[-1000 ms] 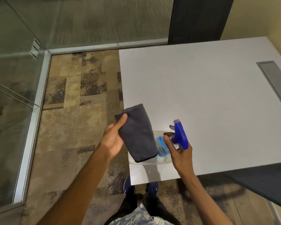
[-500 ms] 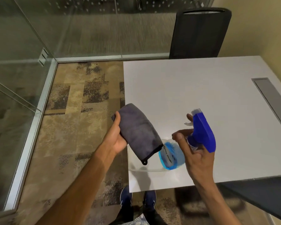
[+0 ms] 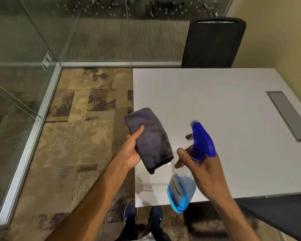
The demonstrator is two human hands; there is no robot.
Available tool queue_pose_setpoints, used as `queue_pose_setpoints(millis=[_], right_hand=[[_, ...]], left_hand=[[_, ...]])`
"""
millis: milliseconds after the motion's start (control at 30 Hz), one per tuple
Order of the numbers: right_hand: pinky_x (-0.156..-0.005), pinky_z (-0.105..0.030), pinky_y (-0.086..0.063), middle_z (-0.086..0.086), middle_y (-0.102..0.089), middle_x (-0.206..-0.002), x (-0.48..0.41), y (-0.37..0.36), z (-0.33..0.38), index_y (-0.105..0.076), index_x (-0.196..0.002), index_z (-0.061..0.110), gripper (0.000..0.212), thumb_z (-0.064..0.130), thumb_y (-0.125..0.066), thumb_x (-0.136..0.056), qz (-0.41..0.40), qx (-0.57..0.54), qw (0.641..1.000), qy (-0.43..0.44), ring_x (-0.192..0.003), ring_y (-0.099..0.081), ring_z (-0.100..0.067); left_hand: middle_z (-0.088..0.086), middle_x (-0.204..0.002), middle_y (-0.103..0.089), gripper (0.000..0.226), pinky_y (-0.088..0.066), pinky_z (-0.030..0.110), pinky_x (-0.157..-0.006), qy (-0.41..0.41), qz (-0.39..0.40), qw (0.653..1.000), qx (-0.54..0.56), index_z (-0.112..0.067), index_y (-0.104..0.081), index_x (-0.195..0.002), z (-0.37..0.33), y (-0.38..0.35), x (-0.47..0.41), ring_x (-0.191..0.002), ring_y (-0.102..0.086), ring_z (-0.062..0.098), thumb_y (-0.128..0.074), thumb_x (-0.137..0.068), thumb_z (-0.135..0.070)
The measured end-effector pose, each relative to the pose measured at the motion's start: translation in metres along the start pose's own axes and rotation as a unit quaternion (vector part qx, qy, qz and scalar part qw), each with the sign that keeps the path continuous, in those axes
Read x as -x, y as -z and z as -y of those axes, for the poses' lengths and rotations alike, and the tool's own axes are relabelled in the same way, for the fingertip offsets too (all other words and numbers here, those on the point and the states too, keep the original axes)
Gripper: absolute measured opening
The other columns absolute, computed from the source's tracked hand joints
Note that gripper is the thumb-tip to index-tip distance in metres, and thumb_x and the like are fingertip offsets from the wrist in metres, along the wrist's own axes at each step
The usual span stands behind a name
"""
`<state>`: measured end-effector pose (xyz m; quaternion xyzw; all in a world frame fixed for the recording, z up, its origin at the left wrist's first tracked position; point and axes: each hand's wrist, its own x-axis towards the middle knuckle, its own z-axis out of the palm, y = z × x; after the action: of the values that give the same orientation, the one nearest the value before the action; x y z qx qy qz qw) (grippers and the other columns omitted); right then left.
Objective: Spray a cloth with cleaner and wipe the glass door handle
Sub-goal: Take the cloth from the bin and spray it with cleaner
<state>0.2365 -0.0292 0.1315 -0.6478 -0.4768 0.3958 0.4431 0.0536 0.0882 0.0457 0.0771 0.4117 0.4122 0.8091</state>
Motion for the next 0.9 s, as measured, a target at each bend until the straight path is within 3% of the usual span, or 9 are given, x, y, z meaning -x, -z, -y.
queue_pose_setpoints(millis=[133,267,467,733,900], right_hand=[[-0.069,-0.004,-0.05,0.003,-0.074,-0.069,0.005,-0.012,-0.008,-0.058,-0.111,0.019,0.029,0.035,-0.073,-0.091,0.019,-0.007,1.0,-0.019,-0.066,-0.074,-0.007],[-0.065,-0.006,-0.052,0.007,-0.076,-0.071,0.007,-0.026,-0.015,-0.063,-0.103,0.017,0.028,0.04,-0.071,-0.09,0.039,0.009,0.997,-0.069,-0.066,-0.074,-0.005],[-0.058,-0.015,-0.056,-0.003,-0.076,-0.072,0.006,-0.038,-0.018,-0.064,-0.09,0.02,0.023,0.041,-0.074,-0.091,0.044,0.023,0.994,-0.1,-0.06,-0.074,-0.012],[-0.053,-0.009,-0.05,-0.002,-0.073,-0.064,0.006,-0.044,-0.019,-0.066,-0.095,0.011,0.038,0.048,-0.071,-0.09,0.016,0.053,0.987,-0.15,-0.052,-0.07,-0.01],[-0.054,-0.012,-0.052,0.0,-0.071,-0.065,0.006,-0.043,-0.016,-0.064,-0.095,0.019,0.025,0.043,-0.072,-0.091,0.014,0.045,0.99,-0.134,-0.055,-0.072,-0.015]], left_hand=[[0.014,-0.136,-0.072,0.058,-0.063,0.042,-0.095,-0.021,0.02,0.999,-0.019,-0.01,-0.061,-0.142,0.006,-0.001,0.001,-0.126,-0.07,0.028,-0.075,-0.088,-0.027],[0.016,-0.139,-0.07,0.064,-0.056,0.049,-0.105,-0.03,0.031,0.998,-0.04,-0.009,-0.06,-0.144,0.01,-0.003,-0.001,-0.13,-0.067,0.031,-0.072,-0.09,-0.04],[0.016,-0.135,-0.072,0.077,-0.064,0.042,-0.088,-0.012,0.042,0.998,-0.043,-0.01,-0.065,-0.138,0.011,-0.007,-0.007,-0.123,-0.072,0.03,-0.058,-0.091,-0.071],[0.013,-0.132,-0.074,0.078,-0.062,0.043,-0.092,-0.013,0.014,0.997,-0.072,-0.014,-0.064,-0.139,0.014,-0.012,-0.015,-0.122,-0.072,0.029,-0.056,-0.088,-0.073],[0.012,-0.13,-0.075,0.073,-0.063,0.045,-0.091,-0.021,0.009,0.997,-0.079,-0.016,-0.066,-0.136,0.015,-0.012,-0.016,-0.118,-0.074,0.029,-0.054,-0.09,-0.072]])
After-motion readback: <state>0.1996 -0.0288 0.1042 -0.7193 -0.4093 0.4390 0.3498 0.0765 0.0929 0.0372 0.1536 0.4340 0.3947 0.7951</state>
